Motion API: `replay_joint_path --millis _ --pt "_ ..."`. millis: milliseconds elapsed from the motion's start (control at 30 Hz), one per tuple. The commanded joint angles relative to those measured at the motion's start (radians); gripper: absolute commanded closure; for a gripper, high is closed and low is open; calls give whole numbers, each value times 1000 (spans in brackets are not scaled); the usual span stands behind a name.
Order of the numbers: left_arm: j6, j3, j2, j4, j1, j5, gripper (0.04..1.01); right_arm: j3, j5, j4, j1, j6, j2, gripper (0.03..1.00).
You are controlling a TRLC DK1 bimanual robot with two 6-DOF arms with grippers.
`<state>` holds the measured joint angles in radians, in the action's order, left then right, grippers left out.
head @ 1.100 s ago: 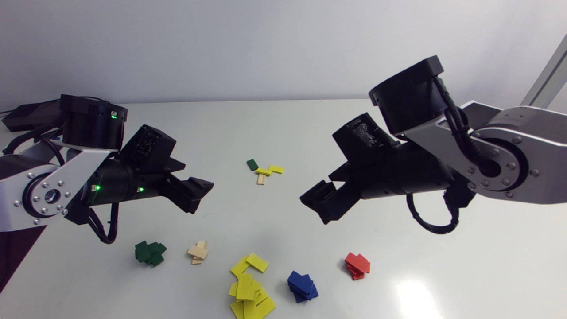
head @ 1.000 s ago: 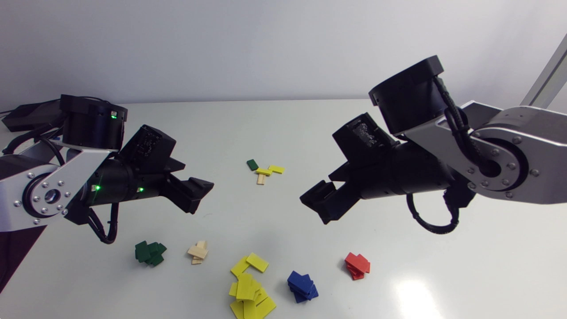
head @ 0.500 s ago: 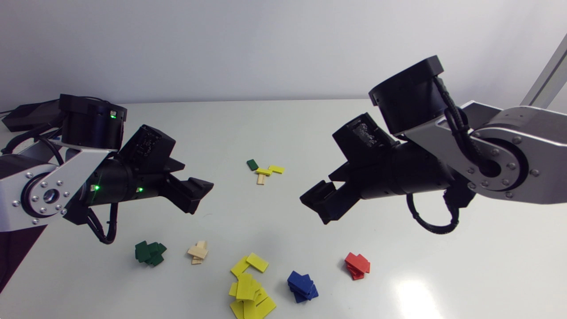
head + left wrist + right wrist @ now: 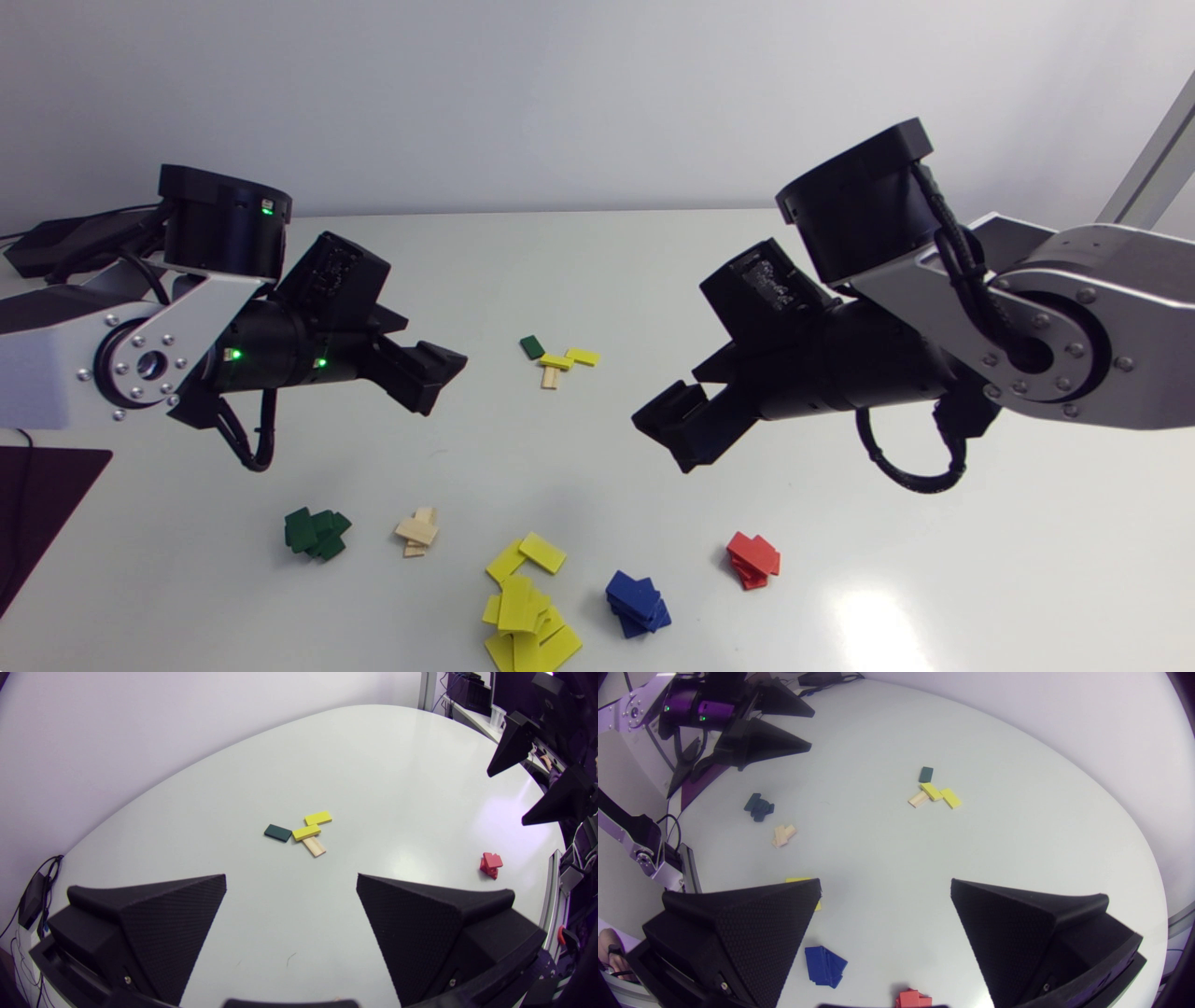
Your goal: Take domino bricks one by one from the mixed stack on the table and place each onto the existing stack of the same color.
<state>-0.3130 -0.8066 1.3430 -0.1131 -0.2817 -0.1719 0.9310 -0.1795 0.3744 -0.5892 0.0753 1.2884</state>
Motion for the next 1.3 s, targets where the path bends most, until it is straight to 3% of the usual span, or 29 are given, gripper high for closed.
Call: replay_joint_path --millis 0,400,733,967,1267 --pt "9 -45 47 27 -7 -9 51 5 3 0 -1 11 20 59" --pt "17 -186 297 107 -88 -12 51 -9 3 -12 6 14 28 59" --pt "49 -356 555 139 -122 35 51 -17 -12 -26 34 20 46 59" --pt "88 -445 653 130 -134 51 51 -8 -26 -29 42 29 71 59" --pt "132 -560 775 52 -145 92 54 -1 -38 -29 51 35 86 59"
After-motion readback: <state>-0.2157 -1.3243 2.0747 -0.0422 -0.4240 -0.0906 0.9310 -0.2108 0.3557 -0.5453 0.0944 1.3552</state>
